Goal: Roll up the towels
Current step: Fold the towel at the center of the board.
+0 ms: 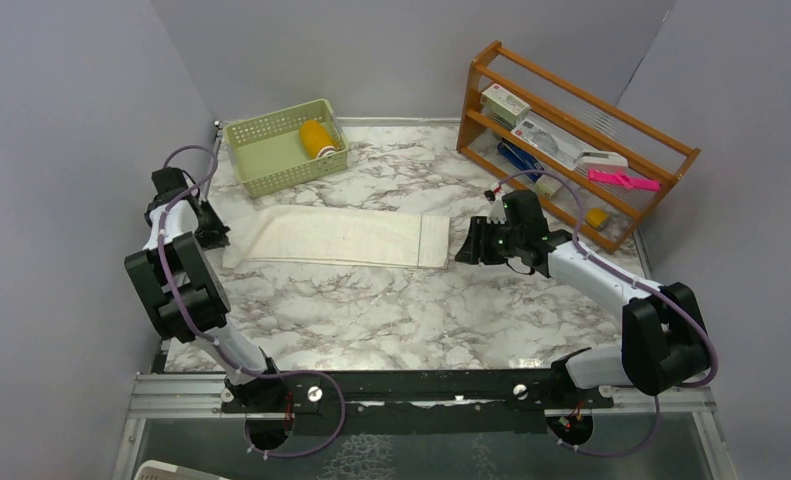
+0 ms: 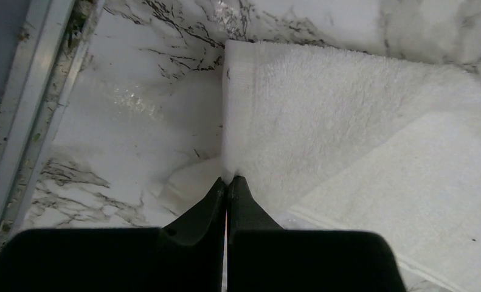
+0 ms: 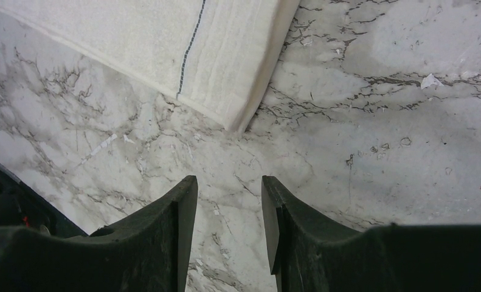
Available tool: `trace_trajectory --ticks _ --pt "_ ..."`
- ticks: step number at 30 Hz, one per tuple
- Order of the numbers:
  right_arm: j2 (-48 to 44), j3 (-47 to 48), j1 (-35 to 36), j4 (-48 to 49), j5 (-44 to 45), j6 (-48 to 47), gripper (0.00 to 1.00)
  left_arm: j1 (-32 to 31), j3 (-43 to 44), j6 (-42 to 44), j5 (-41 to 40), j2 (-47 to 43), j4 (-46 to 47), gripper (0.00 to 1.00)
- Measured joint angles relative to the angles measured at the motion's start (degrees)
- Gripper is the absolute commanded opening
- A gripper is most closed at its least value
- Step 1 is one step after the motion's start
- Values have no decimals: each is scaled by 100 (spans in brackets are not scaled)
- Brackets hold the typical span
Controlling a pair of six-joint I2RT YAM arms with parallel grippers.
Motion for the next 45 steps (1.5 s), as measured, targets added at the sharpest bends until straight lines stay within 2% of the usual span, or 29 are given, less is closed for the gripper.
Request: trace_trajectory --ticks 6,7,10,12,15,21,29,30,32,41,45 --pt "0 0 0 17 0 -2 44 2 -170 48 -4 758 275 0" --pt "0 0 0 17 0 -2 44 11 -133 50 7 798 278 3" --pt "0 0 0 22 -2 -4 44 44 -28 83 20 850 391 24" --pt "0 0 0 22 -2 -4 44 61 24 118 17 907 435 31" --pt "4 -7 0 26 -2 -4 44 146 33 155 28 927 463 34" --pt "63 -13 0 52 -42 -7 44 345 4 234 153 925 522 35" --pt "66 -31 0 66 -48 -9 45 435 -57 238 826 977 660 34" --pt "66 -33 0 66 -48 -15 45 439 -57 234 940 1001 684 28" --pt "66 -33 0 66 -48 -37 45 450 -55 197 1176 1051 748 1" --pt "66 -33 0 63 -46 -46 45 461 -33 2 1982 1191 750 0" --pt "63 -33 0 63 -44 -46 45 459 -28 -240 1967 743 603 0"
